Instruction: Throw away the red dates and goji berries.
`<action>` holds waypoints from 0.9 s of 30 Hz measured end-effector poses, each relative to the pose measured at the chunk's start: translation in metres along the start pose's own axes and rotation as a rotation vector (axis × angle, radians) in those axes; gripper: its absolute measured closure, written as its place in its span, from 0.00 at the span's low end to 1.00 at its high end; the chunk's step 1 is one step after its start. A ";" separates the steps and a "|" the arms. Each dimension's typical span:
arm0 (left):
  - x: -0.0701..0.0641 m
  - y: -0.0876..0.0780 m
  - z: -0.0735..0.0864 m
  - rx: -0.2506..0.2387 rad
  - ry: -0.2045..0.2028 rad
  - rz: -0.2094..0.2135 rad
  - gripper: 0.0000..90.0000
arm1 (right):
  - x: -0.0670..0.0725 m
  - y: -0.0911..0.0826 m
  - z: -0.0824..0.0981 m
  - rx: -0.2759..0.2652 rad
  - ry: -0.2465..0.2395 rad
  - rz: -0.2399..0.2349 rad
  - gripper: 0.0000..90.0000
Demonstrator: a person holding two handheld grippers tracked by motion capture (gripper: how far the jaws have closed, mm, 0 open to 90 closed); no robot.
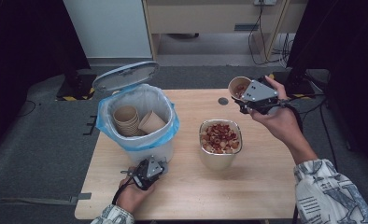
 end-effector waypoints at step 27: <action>0.000 0.000 0.000 0.000 -0.001 0.000 1.00 | 0.020 -0.007 -0.005 0.078 -0.219 0.030 0.34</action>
Point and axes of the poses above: each handheld gripper's, and its own axes: y roughly forward along the jaws, z roughly out of its underside, x roughly to its left, the point moved 5 cm from there along y, roughly forward along the jaws, and after that the axes turned 10 degrees about -z, right-handed, at the moved point
